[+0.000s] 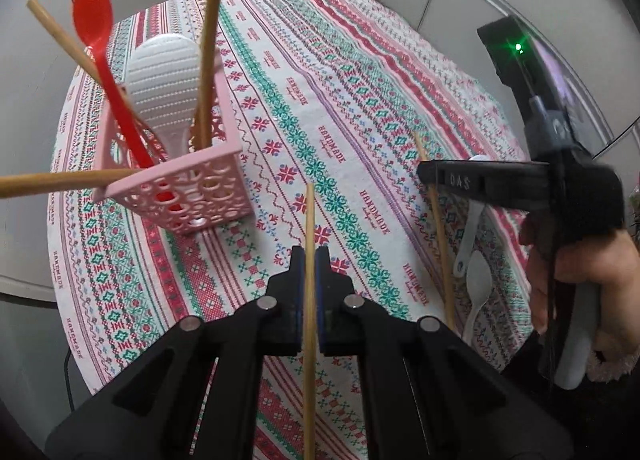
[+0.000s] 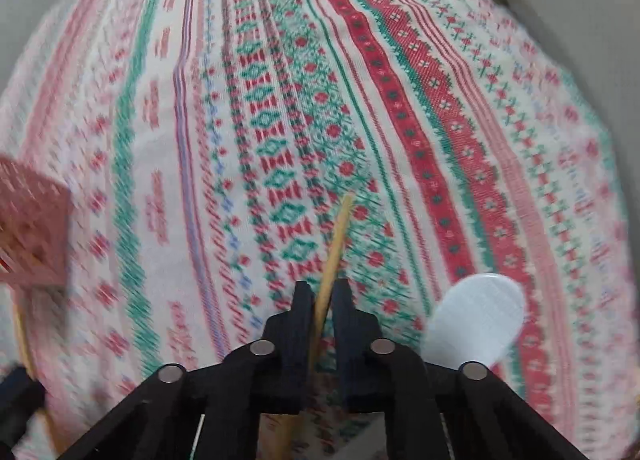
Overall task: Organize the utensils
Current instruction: 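Lift both chopsticks upright toward the pink holder with both tools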
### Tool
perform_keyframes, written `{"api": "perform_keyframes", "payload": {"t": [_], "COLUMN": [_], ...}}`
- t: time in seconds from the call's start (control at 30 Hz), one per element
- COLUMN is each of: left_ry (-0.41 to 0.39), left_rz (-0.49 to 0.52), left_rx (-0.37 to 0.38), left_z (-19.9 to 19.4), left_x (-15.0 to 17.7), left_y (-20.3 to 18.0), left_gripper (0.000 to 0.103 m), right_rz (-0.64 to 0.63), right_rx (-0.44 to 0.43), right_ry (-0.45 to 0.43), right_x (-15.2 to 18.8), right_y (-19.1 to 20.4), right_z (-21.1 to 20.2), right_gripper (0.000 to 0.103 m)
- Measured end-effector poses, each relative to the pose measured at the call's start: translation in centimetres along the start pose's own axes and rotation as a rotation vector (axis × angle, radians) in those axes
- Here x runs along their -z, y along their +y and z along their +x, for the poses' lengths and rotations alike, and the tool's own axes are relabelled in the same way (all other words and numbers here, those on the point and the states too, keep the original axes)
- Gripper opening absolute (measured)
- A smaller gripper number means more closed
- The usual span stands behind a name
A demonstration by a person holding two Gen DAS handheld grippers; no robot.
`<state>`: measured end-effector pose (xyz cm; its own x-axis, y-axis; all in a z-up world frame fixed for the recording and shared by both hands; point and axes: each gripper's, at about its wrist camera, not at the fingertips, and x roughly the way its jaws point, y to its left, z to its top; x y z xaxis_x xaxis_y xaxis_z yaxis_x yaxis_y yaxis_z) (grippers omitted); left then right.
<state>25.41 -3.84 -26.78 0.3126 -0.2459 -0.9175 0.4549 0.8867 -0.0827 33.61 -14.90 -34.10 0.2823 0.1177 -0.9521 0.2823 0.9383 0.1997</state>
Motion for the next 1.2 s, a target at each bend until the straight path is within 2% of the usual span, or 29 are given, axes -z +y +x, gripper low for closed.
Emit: {"api": "perform_keyframes", "payload": {"t": [0.13, 0.37, 0.63, 0.9, 1.07, 1.2], "left_ry": [-0.033, -0.105, -0.24, -0.42, -0.552, -0.643], "left_rz": [-0.007, -0.017, -0.01, -0.047, -0.072, -0.085], "left_rx": [0.011, 0.038, 0.05, 0.055, 0.047, 0.021], "left_z": [-1.9, -4.9, -9.6, -14.9, -18.4, -20.5], "left_x": [0.3, 0.1, 0.1, 0.0, 0.1, 0.2], "left_y": [0.5, 0.8, 0.8, 1.9, 2.4, 2.8], "left_gripper": [0.006, 0.006, 0.006, 0.005, 0.005, 0.005], "right_rz": [0.08, 0.068, 0.001, -0.059, -0.085, -0.103], "right_rx": [-0.116, -0.224, -0.289, -0.333, -0.34, -0.357], "right_ry": [0.015, -0.046, -0.212, -0.401, -0.52, -0.572], "right_x": [-0.5, -0.3, 0.8, 2.0, 2.4, 2.4], "right_y": [-0.8, -0.4, -0.5, -1.8, -1.4, -1.0], "right_z": [0.0, -3.5, -10.3, -18.4, -21.9, -23.6], "right_gripper": [0.005, 0.005, 0.005, 0.005, 0.005, 0.005]}}
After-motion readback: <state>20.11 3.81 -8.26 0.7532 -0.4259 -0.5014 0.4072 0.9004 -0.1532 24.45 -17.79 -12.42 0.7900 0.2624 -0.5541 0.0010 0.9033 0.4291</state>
